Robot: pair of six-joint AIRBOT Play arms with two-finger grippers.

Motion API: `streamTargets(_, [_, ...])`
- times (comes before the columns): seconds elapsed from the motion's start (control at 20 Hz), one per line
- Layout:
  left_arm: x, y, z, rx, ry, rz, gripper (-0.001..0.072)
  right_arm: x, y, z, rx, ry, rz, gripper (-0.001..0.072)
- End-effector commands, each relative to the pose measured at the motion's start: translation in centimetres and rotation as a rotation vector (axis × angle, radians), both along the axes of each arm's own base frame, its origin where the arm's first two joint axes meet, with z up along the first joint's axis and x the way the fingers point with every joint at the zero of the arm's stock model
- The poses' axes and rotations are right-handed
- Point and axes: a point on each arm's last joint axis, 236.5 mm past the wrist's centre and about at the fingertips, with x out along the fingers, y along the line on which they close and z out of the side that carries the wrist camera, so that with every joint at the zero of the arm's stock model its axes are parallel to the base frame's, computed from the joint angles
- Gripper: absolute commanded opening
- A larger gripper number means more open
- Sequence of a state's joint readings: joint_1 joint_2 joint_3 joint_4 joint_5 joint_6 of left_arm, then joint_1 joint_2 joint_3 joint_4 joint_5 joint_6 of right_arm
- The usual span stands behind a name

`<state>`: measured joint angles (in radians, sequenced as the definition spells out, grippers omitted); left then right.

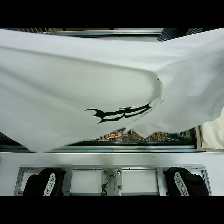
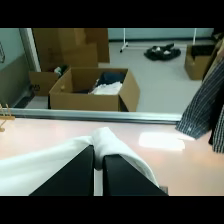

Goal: Fold the clothes and pants, and hang the long-sleeved shirts on hangers.

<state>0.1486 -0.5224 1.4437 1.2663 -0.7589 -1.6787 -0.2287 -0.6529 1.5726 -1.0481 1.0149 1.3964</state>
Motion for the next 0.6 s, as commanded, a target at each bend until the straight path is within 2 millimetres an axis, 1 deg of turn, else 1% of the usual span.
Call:
streamTargets(0.0, [8.5, 0.6, -8.4, -0.020, 0.317, -0.027, 0.0004, 4.6, -1.2, -6.3, 0.085, 0.262, -0.011, 0.0013])
streamTargets(0.05, [11.8, 1.0, -11.8, -0.035, 0.422, -0.034, 0.0004, 7.0, -1.6, -9.5, 0.095, 0.372, -0.001, 0.0013])
streamTargets(0.15, [17.9, 1.4, -18.8, -0.074, 0.600, -0.051, 0.0004, 11.7, -2.5, -16.0, 0.125, 0.571, 0.013, 0.0013])
streamTargets(0.25, [23.2, 0.9, -25.4, -0.077, 0.718, -0.070, 0.0005, 16.5, -3.1, -22.2, 0.142, 0.703, 0.022, 0.0013])
streamTargets(0.35, [27.6, 0.0, -30.5, -0.089, 0.758, -0.076, 0.0005, 21.1, -3.0, -27.4, 0.132, 0.752, 0.035, 0.0014])
streamTargets(0.4, [29.2, -0.4, -32.2, -0.093, 0.755, -0.075, 0.0004, 22.9, -3.0, -29.4, 0.125, 0.755, 0.034, 0.0015])
streamTargets(0.45, [30.7, -0.8, -33.5, -0.100, 0.742, -0.072, 0.0004, 24.7, -2.8, -31.1, 0.117, 0.749, 0.031, 0.0020])
streamTargets(0.5, [31.7, -1.3, -34.0, -0.096, 0.724, -0.072, 0.0005, 26.0, -2.9, -32.2, 0.116, 0.738, 0.023, 0.0033])
streamTargets(0.55, [32.7, -1.6, -34.4, -0.093, 0.719, -0.076, 0.0008, 27.0, -3.1, -32.8, 0.123, 0.722, 0.009, 0.0124])
